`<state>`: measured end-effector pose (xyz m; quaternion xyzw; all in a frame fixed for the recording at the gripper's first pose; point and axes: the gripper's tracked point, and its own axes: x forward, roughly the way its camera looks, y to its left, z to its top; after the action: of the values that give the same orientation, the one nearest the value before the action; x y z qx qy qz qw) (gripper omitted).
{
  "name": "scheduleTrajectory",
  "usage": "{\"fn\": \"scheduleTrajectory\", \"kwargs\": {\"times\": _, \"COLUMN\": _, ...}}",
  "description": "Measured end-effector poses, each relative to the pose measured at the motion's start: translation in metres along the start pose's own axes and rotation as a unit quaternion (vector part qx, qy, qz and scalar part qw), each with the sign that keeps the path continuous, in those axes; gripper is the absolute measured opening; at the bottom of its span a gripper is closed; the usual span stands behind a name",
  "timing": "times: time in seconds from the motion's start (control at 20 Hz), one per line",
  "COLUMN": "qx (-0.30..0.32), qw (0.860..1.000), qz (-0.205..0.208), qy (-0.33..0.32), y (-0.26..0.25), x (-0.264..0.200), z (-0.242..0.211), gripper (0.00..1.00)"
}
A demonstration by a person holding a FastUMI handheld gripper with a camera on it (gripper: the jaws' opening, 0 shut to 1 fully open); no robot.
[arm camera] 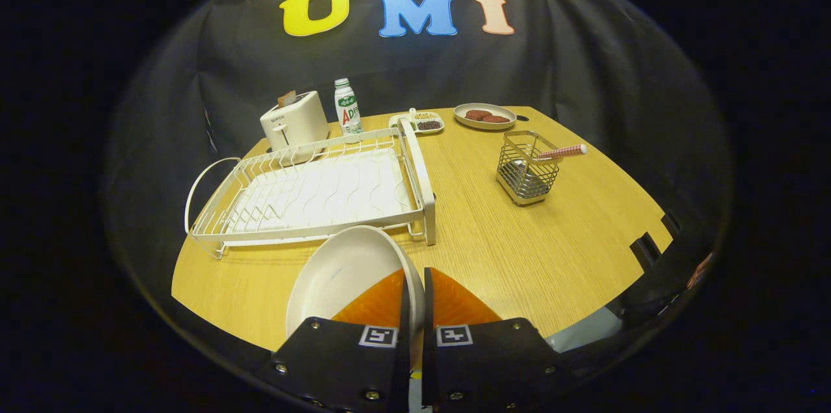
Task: Take the plate from the dish rack, then take the spoon from the basket and place it into the plate.
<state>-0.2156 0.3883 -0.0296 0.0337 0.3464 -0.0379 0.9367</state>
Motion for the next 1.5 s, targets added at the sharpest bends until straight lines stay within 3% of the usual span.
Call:
{"fn": "scheduleTrajectory", "kwargs": {"times": 0.3, "qx": -0.003, "qw": 1.000, "qz": 0.008, "qy": 0.008, "y": -0.009, "x": 0.026, "z": -0.008, "gripper": 0.08}}
{"fn": "scheduleTrajectory", "kwargs": {"times": 0.5, "qx": -0.001, "qw": 1.000, "qz": 0.010, "qy": 0.010, "y": -0.014, "x": 0.032, "z": -0.008, "gripper": 0.13}}
{"fn": "scheduleTrajectory", "kwargs": {"times": 0.7, "qx": -0.007, "qw": 1.000, "qz": 0.004, "qy": -0.012, "y": -0.021, "x": 0.028, "z": 0.011, "gripper": 0.15}}
{"fn": "scheduleTrajectory", "kwargs": {"times": 1.4, "qx": -0.058, "qw": 0.987, "qz": -0.096, "qy": -0.112, "y": -0.140, "x": 0.012, "z": 0.124, "gripper": 0.15}}
{"fn": "scheduleTrajectory", "kwargs": {"times": 1.5, "qx": -0.062, "qw": 0.986, "qz": -0.100, "qy": -0.118, "y": -0.152, "x": 0.013, "z": 0.133, "gripper": 0.19}}
